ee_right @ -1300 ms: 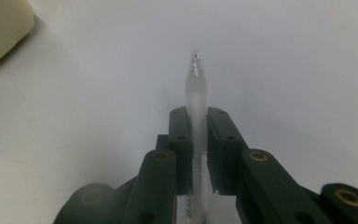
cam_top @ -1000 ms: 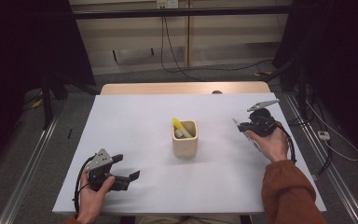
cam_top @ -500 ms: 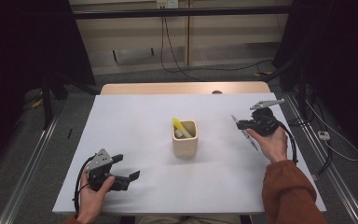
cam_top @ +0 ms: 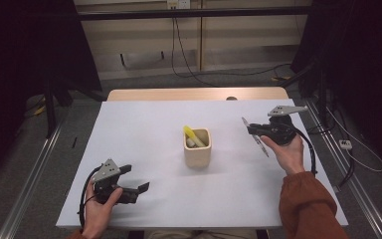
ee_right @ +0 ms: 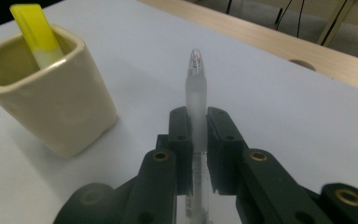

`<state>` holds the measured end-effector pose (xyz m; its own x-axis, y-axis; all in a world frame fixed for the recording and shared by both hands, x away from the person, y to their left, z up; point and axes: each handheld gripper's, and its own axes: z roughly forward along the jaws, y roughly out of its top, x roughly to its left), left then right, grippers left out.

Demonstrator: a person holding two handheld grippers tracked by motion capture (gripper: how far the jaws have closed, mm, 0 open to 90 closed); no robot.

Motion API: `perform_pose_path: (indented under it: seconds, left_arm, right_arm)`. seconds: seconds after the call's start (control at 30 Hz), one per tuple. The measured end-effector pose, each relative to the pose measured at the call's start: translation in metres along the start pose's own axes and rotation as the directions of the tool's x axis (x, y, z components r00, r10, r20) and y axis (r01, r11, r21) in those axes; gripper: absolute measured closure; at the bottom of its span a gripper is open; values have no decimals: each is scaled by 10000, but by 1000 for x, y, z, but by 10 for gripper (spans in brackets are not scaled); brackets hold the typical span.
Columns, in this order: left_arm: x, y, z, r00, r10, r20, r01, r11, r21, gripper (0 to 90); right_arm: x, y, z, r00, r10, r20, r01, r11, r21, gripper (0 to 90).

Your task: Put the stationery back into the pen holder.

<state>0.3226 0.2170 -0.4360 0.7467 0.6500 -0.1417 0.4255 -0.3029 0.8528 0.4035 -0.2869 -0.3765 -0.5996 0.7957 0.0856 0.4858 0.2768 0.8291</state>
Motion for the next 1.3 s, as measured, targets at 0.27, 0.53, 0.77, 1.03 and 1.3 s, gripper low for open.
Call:
perform_pose_path:
  seconds: [0.27, 0.53, 0.77, 1.03, 1.3]
  left_arm:
    - [0, 0, 0, 10000, 3, -2, -3, 10000, 11, 63]
    - [0, 0, 0, 10000, 1, -5, -1, 10000, 81, 63]
    - [0, 0, 0, 10000, 20, -49, -20, 10000, 82, 63]
    - [0, 0, 0, 10000, 3, -67, -3, 10000, 0, 63]
    - [0, 0, 0, 10000, -13, -88, 13, 10000, -3, 63]
  right_arm:
    - [8, 5, -6, 9996, -254, -122, 238, 9932, -1140, 814]
    - [13, 9, -10, 9999, -70, -105, 49, 9822, -1879, 814]
    - [20, 15, -14, 9994, -141, -317, 54, 9660, -2585, 814]
    - [32, 23, -10, 9979, -311, -561, 143, 9604, -2782, 814]
    - [45, 35, 1, 9938, -526, -978, 222, 9570, -2891, 814]
